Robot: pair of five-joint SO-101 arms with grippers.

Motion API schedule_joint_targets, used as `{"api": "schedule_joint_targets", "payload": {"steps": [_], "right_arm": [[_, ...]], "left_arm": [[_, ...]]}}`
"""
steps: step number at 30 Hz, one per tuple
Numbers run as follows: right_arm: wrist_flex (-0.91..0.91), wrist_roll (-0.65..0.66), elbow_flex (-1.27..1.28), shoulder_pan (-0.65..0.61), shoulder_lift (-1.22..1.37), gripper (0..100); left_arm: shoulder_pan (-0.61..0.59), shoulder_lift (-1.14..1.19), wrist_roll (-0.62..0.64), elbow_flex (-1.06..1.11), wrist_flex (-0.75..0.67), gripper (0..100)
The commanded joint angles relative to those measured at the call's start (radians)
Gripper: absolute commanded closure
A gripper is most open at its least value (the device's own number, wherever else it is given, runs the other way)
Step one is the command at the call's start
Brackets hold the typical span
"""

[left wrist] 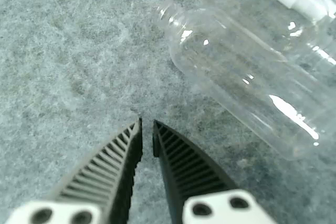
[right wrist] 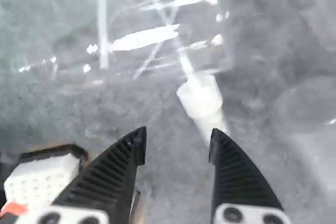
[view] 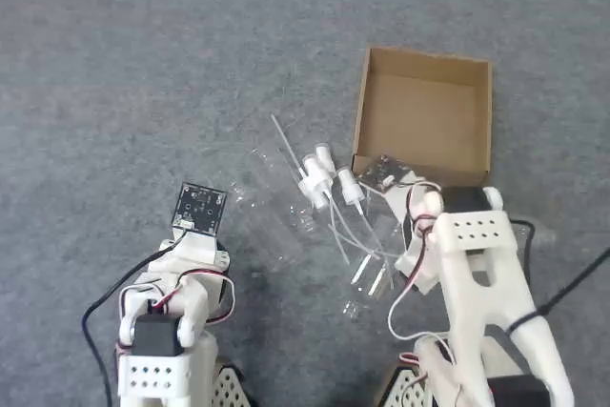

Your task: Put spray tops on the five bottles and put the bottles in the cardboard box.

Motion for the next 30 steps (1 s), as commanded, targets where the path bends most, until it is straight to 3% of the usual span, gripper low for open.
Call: {"api": "schedule_joint_targets", "payload": {"steps": [1, 9, 15, 24, 30], "right_arm": [[-0.085, 0.054, 0.044, 0.002, -0.035, 84.7], [-0.205, 0.063, 0.163, 0.008, -0.041, 85.6], [-0.246, 0.069, 0.218, 0.008, -0.036, 99.5], [-0.222, 0.069, 0.233, 0.007, -0.036, 82.4], [-0.226, 0.063, 0.233, 0.010, -0.038, 88.7]], "left_arm": [[0.002, -0.018, -0.003, -0.005, 0.005, 97], [0.002, -0.018, -0.003, -0.005, 0.005, 97], [0.002, -0.018, -0.003, -0.005, 0.005, 97], [0.002, -0.018, -0.003, -0.005, 0.005, 97], [0.002, -0.018, -0.003, -0.005, 0.005, 97]]}}
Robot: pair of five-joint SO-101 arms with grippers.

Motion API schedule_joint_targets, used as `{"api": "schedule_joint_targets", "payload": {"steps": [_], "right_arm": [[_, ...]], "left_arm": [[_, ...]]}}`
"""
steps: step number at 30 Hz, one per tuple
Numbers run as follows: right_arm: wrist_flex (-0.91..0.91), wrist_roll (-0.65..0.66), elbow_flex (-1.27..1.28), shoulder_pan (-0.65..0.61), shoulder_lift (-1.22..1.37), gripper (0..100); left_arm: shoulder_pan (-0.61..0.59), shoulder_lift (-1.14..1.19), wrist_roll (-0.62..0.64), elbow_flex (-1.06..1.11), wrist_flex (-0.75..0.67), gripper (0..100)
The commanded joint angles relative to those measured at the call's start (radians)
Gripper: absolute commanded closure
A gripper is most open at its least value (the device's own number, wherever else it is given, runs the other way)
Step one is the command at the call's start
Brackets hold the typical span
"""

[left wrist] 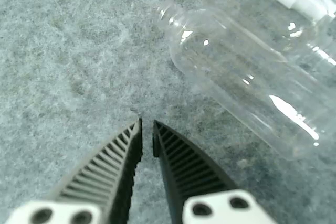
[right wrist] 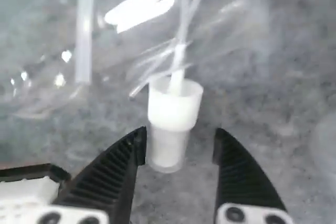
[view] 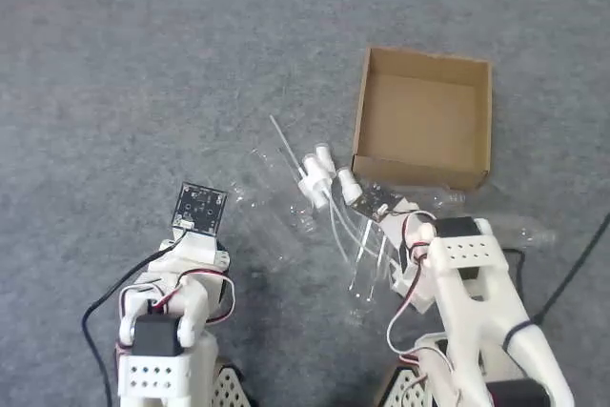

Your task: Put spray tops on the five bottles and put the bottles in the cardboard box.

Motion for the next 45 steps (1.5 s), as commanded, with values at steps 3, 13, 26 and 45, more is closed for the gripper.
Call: {"api": "schedule_joint_targets", "payload": {"steps": [3, 13, 26, 45], "right_arm": [[0.031, 0.005, -0.023, 0.035, -0.024, 98.5], [0.317, 0.006, -0.404, 0.312, -0.024, 99.3], [0.595, -0.196, -0.876, 0.217, -0.024, 99.3], [0.303, -0.526, -0.875, -0.414, 0.277, 99.2]], "left_arm": [[0.002, -0.018, -0.003, -0.005, 0.005, 97], [0.002, -0.018, -0.003, -0.005, 0.005, 97], [0.002, -0.018, -0.003, -0.005, 0.005, 97], [0.000, -0.018, -0.003, -0.005, 0.005, 97]]}}
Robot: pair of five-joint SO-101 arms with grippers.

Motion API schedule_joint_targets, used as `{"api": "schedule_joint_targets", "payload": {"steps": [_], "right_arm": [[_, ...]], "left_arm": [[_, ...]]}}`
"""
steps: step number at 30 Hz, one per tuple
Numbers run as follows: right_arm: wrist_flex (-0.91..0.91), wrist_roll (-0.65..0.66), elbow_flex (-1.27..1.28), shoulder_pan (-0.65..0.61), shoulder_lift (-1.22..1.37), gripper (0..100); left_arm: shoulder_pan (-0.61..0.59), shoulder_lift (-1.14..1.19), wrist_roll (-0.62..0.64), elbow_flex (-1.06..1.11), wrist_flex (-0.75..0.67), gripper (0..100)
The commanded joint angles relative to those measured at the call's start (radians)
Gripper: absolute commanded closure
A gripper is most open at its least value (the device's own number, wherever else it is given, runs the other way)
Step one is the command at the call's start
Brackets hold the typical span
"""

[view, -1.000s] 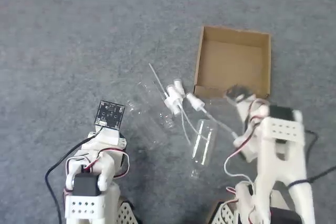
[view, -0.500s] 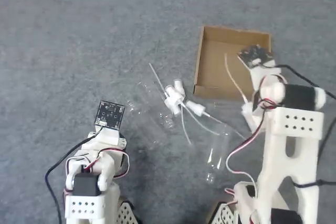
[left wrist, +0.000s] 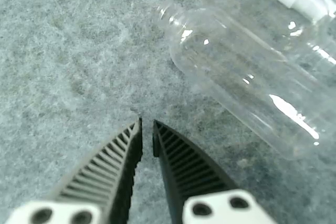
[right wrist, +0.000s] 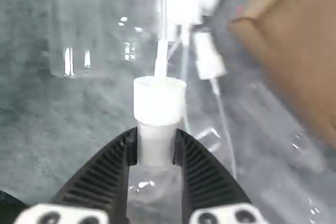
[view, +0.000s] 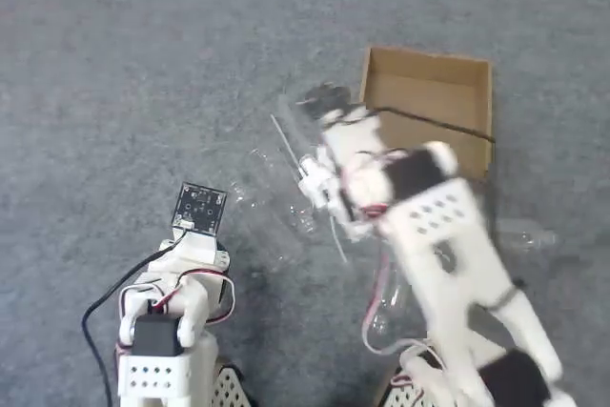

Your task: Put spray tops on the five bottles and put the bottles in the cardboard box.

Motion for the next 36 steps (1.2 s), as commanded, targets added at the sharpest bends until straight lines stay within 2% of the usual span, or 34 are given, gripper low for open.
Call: {"api": "schedule_joint_targets", "payload": {"steps": [1, 6, 13, 21, 24, 28, 33, 36], "right_arm": [[-0.076, -0.018, -0.052, -0.018, 0.113, 99.2], [-0.148, -0.051, -0.054, -0.025, 0.229, 97.7], [-0.156, -0.052, -0.054, -0.061, 0.300, 82.3], [-0.088, -0.043, -0.078, -0.008, 0.213, 81.4], [-0.001, -0.043, -0.127, 0.093, 0.104, 81.4], [0.097, -0.043, -0.167, 0.303, -0.031, 81.4], [0.108, -0.018, -0.161, 0.628, -0.077, 81.4], [0.064, -0.029, -0.106, 0.771, -0.059, 81.4]], "left_arm": [[0.000, -0.018, -0.003, -0.005, 0.005, 97], [0.002, -0.018, -0.003, -0.005, 0.005, 97], [0.002, -0.018, -0.003, -0.005, 0.005, 97], [0.002, -0.018, -0.003, -0.005, 0.005, 97], [0.002, -0.018, -0.003, -0.005, 0.005, 97], [0.002, -0.018, -0.003, -0.005, 0.005, 97], [0.002, -0.018, -0.003, -0.005, 0.005, 97], [0.002, -0.018, -0.003, -0.005, 0.005, 97]]}}
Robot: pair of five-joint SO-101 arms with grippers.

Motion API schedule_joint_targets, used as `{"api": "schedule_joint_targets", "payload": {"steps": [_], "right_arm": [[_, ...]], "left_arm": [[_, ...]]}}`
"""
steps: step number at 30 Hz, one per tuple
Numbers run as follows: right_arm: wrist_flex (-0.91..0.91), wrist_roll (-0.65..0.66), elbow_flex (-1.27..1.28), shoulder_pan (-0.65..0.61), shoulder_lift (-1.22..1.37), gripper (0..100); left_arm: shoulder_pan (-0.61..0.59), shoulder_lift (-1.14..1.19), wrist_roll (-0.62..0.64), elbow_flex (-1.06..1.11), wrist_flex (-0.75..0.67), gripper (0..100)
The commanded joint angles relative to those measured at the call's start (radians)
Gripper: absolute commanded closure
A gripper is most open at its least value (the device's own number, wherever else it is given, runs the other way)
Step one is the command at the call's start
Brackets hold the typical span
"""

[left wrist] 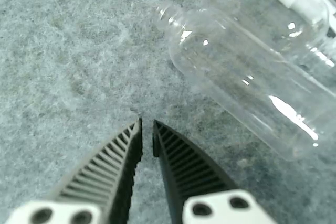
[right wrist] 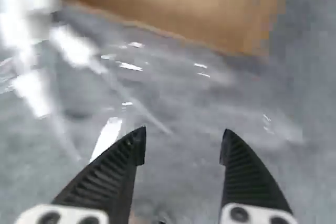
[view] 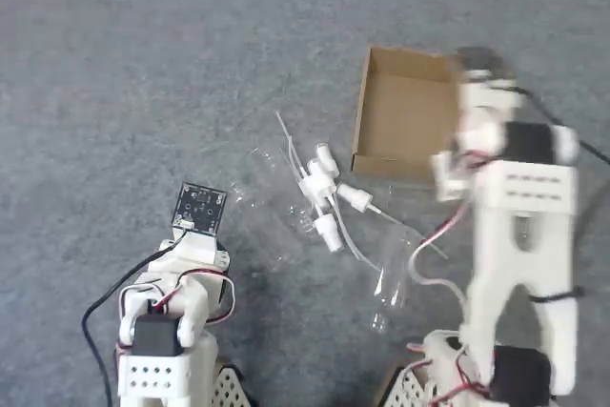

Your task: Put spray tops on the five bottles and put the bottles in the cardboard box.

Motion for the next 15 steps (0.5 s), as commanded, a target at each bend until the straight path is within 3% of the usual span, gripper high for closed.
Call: {"api": "schedule_joint_targets", "payload": {"steps": [1, 8, 15], "right_arm": [[-0.051, -0.011, 0.026, 0.177, -0.028, 81.4], [-0.217, -0.396, 0.178, 0.302, 0.051, 81.1], [-0.263, -0.654, 0.176, 0.311, 0.174, 81.0]], "left_arm": [[0.002, -0.018, -0.003, -0.005, 0.005, 97], [0.002, -0.018, -0.003, -0.005, 0.005, 97], [0.002, -0.018, -0.003, -0.005, 0.005, 97]]}}
